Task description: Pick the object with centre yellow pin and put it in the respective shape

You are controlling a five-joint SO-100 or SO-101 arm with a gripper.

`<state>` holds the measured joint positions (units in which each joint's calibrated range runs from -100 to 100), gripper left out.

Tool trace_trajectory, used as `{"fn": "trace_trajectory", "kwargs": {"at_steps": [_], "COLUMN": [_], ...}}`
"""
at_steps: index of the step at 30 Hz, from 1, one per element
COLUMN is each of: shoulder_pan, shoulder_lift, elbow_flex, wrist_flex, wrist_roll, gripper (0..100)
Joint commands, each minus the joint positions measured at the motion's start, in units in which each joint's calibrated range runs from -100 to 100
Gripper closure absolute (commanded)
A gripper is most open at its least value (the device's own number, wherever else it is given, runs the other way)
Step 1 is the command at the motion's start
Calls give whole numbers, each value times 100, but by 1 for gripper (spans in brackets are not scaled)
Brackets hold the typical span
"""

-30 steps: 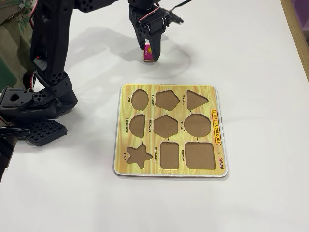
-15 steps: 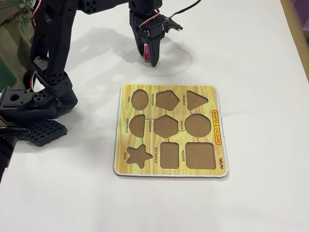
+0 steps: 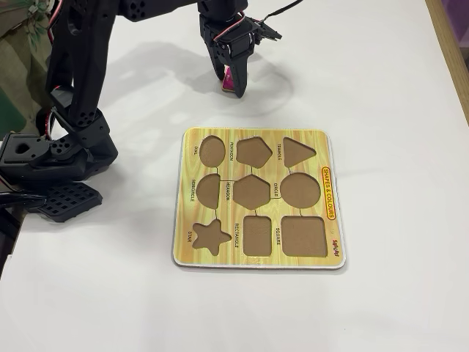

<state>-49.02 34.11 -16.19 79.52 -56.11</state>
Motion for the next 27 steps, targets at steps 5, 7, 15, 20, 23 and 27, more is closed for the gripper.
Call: {"fn": "trace_trajectory", "kwargs": {"at_steps": [5,7,15,20,23,27], "shoulder_pan": [-40,-88,-98,-98,-59,-30], "shoulder_lift": [-423,-532,-758,-766,-699,-691], "elbow_flex": [-63,-45,-27,-27,-90,-135], "wrist_flex": [-70,-70,-70,-70,-78,-78], "wrist_roll": [-17,-27,-38,-43,-43,-43], "gripper": [78,78,78,78,78,78]}}
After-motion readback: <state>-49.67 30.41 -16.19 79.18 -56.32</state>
